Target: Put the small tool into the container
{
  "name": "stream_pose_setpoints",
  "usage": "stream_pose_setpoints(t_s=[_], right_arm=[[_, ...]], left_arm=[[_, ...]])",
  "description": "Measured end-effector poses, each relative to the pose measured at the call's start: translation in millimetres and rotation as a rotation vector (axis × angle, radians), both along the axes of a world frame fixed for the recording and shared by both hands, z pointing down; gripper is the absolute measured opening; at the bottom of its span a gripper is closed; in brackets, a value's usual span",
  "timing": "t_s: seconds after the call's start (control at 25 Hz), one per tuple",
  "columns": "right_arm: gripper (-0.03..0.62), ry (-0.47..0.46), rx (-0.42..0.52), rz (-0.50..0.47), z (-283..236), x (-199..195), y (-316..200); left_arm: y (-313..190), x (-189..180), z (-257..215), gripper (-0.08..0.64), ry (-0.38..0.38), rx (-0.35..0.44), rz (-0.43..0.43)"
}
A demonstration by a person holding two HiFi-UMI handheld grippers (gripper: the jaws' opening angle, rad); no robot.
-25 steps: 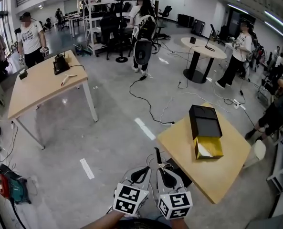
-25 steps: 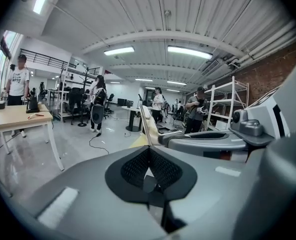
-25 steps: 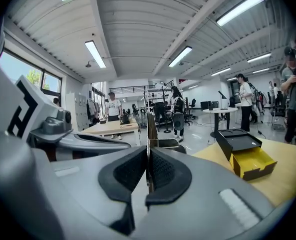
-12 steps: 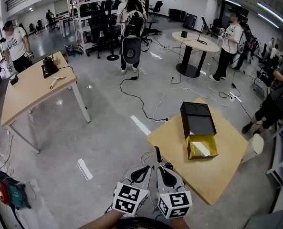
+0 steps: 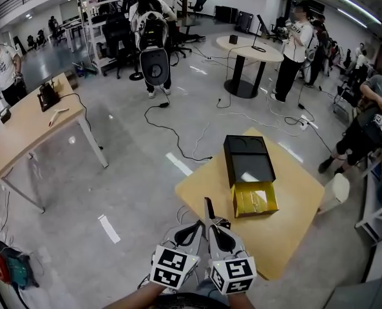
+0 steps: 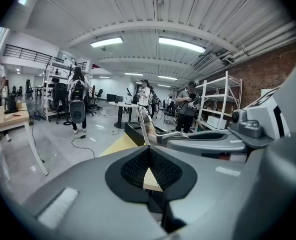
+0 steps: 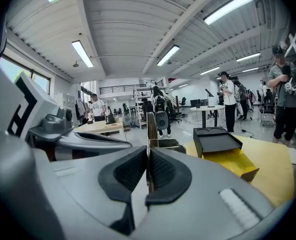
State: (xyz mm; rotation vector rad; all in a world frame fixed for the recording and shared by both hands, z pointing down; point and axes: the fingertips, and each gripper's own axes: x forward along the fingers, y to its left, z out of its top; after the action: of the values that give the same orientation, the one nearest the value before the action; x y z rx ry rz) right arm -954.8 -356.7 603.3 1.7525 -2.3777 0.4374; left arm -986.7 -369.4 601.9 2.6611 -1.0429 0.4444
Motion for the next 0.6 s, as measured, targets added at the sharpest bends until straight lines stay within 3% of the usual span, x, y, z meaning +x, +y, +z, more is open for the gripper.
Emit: stream_pose_setpoints(t_s=[0.16,0.32,0.4,0.6], right_arm=[[0.008,-0.001,-0.003,0.017,-20.8,214.9,-119.0],[0.008,0.004,-0.011,0.031,-38.2,444.6,-166.5],[0.008,0.008,-0.016,0.045,-29.8,519.8,-190.0],[0.008,0.012,-0.029,0.073,-16.3,664.7,-271.8]], left_arm=[[-117.8,216.0,-19.8,0.008,-0.005,-0.006,0.023],[-166.2,447.1,-39.5,0.008,-0.008,-0.006,0.046],[-190.2,521.6,-33.0,0.008,-0.004,-0.006,0.060],[-271.1,663.0,-20.2,0.008,0.000,-0.015,0.081]])
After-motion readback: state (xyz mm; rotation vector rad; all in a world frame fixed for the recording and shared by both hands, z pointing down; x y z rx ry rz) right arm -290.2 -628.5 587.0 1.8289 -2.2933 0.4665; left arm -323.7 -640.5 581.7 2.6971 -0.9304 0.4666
